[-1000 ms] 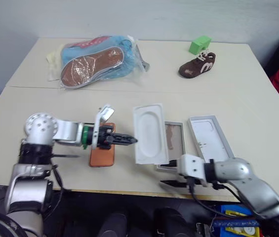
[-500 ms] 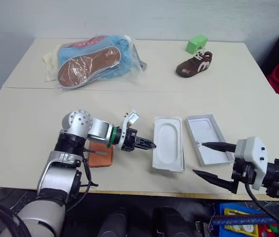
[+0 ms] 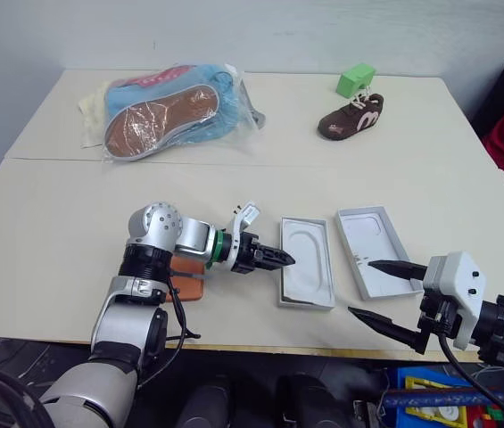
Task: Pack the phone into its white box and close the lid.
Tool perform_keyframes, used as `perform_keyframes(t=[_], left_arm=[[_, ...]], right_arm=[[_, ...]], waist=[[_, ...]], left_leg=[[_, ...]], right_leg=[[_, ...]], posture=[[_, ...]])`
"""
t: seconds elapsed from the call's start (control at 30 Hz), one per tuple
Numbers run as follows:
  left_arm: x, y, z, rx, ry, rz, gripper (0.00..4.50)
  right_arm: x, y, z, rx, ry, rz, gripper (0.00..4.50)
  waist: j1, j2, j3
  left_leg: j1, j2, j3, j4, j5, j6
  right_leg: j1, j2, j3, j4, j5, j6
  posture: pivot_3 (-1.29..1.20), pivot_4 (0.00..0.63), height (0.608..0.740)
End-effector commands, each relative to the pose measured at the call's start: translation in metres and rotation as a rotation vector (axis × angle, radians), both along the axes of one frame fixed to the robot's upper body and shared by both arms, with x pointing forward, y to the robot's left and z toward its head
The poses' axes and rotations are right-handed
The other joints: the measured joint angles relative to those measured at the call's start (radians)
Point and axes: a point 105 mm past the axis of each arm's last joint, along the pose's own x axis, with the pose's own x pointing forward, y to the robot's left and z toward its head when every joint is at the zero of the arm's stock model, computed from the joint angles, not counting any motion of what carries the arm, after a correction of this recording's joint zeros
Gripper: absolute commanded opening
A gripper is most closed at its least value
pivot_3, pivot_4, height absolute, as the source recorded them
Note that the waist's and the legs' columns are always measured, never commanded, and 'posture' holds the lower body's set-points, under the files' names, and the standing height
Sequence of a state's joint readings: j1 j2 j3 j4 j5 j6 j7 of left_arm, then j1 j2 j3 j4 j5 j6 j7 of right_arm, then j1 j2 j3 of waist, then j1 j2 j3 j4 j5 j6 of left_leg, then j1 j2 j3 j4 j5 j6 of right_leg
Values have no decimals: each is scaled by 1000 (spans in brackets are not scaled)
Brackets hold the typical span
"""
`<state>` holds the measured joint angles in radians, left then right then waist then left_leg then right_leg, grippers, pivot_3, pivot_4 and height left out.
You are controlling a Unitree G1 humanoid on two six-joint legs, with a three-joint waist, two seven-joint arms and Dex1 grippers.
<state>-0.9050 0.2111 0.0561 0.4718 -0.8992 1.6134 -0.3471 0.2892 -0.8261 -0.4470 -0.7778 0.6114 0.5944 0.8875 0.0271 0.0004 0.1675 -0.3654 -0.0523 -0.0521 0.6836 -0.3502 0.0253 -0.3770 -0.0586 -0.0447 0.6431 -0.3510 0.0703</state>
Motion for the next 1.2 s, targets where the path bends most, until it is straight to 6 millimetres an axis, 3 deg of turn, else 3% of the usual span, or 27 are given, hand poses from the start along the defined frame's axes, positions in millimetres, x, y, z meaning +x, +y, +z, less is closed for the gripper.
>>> perform_keyframes(t=[0.03,0.23,0.4,0.53,0.67,0.77,0.87,0.93,1.07,1.2], left_arm=[[2,8,1,33,-32,10,2656],[-1,14,24,-81,-57,-24,4472],[-4,13,46,-197,-75,-54,4472],[-4,14,51,-214,-86,-55,4472],[-3,35,52,-174,-137,-18,4472],[-10,57,53,-102,-375,-30,4472],[-24,76,46,-7,-689,-158,4500],[-30,85,42,27,-836,-230,4500],[-37,84,42,18,-1009,-310,4500],[-38,80,32,86,-1191,-400,4500]], right_arm=[[0,1,8,0,-36,12,4500],[9,7,8,0,-43,46,4500],[22,13,8,-10,-55,85,4500],[28,16,10,-6,-63,102,4500],[41,28,10,-21,-78,145,4500],[59,42,6,-44,-81,159,4500],[76,58,-1,-85,-76,176,3816],[84,66,-9,-148,-79,211,3129],[94,67,-31,-356,-101,306,1732],[101,63,-35,-470,-132,354,237]], waist=[[0,0,0],[-1,0,0],[-1,0,0],[-1,0,0],[-6,0,0],[-23,0,0],[-30,0,0],[-24,1,1],[-1,1,1],[-4,1,1]], left_leg=[[0,0,0,0,0,0],[1,0,0,0,1,-2],[0,0,0,0,1,-2],[-1,0,-1,-1,1,-2],[-1,0,-1,0,1,-2],[-1,0,-1,-2,2,-3],[-1,0,-2,-7,3,-5],[-4,0,-2,-7,3,-5],[-7,-2,-2,-2,3,-4],[-8,-5,-2,-2,2,-1]], right_leg=[[0,0,0,0,0,0],[0,0,0,0,0,0],[-1,0,0,0,0,0],[-1,0,0,1,0,0],[-1,0,0,1,0,0],[-5,1,2,1,0,0],[-9,3,6,2,0,0],[-14,3,7,1,-1,-2],[-14,2,8,2,-1,-2],[-14,0,9,2,-1,-2]], posture=[[0,150,740],[0,150,740],[0,150,740],[0,150,740],[0,150,740],[0,150,740],[0,150,740],[0,150,740],[0,150,740],[0,150,740]])
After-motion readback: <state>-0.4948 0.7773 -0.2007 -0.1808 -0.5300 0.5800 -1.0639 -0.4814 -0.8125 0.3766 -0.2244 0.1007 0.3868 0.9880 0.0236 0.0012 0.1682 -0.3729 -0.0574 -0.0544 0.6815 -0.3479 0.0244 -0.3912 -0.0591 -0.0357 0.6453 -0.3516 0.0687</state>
